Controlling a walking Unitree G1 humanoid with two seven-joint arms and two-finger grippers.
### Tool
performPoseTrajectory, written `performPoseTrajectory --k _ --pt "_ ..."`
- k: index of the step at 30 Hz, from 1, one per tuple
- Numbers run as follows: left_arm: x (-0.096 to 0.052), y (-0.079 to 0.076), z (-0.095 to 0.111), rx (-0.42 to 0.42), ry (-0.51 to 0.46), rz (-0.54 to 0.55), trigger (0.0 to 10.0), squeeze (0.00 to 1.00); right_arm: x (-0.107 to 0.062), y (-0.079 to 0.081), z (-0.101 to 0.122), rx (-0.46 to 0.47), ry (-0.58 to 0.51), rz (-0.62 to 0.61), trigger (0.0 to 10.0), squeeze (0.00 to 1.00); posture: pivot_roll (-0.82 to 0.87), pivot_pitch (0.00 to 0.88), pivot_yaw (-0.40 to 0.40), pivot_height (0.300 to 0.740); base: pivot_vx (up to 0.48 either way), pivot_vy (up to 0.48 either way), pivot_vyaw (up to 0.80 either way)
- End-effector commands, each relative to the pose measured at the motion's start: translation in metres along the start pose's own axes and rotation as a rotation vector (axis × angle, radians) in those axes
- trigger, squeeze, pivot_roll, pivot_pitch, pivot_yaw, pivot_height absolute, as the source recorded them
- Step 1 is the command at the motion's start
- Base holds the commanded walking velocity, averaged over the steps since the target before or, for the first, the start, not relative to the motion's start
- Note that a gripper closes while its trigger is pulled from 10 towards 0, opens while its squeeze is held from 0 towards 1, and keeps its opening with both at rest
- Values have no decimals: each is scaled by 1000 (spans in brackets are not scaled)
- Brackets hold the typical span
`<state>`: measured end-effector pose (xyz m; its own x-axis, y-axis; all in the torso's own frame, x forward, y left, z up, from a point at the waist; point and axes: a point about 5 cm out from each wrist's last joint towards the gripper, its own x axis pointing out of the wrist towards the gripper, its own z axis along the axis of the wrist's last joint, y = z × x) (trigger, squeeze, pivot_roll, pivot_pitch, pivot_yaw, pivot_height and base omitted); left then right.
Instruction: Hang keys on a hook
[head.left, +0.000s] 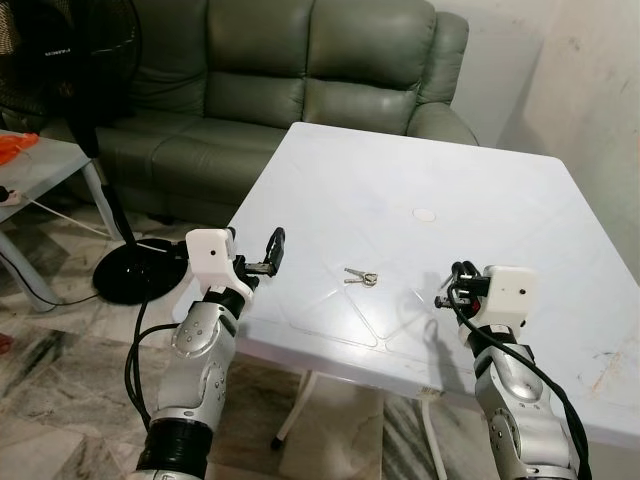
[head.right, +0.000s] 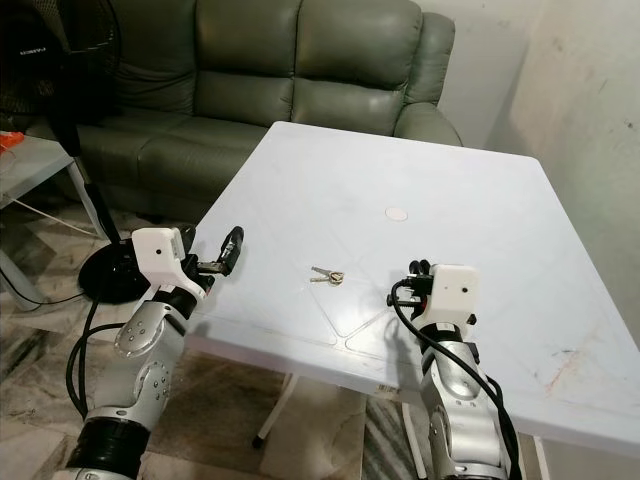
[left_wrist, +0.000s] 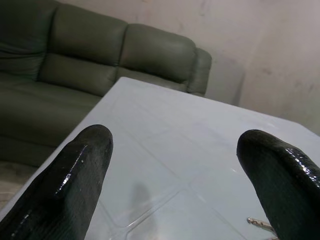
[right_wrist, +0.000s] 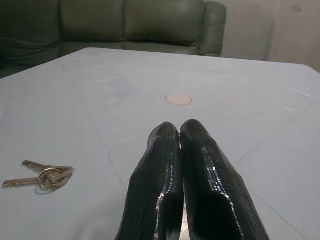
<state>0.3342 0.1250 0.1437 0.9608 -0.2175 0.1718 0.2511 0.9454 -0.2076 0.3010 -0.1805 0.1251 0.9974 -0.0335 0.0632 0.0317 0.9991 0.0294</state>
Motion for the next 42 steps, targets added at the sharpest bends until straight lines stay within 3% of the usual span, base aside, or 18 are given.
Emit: performPoseTrajectory --k 1,13,15,19,23,28,42 --pt "3 -3 2 8 -10 -18 10000 0 -2 -1 -2 -3 5 -10 10000 0 -13 0 -43 740 0 0 -756" --pt "9 5 2 14 -6 26 10000 0 2 5 2 -70 -17 13 10000 0 -17 0 -36 740 0 0 -758" --pt "10 7 3 60 -2 45 10000 0 3 8 3 -73 -20 22 10000 0 -18 0 -34 740 0 0 -756" --pt "9 10 1 65 15 58 10000 0 3 8 3 -72 -20 19 10000 0 -15 0 -36 740 0 -240 -756" --pt "8 8 4 -33 -27 56 10000 0 1 8 2 -74 -17 25 10000 0 -12 0 -39 740 0 -240 -758" --pt "9 9 3 6 -10 76 10000 0 1 9 0 -81 -11 31 10000 0 -10 0 -43 740 0 0 -756" --pt "10 7 3 7 -5 84 10000 0 0 10 -1 -86 -9 42 10000 0 -13 0 -46 740 0 0 -756"
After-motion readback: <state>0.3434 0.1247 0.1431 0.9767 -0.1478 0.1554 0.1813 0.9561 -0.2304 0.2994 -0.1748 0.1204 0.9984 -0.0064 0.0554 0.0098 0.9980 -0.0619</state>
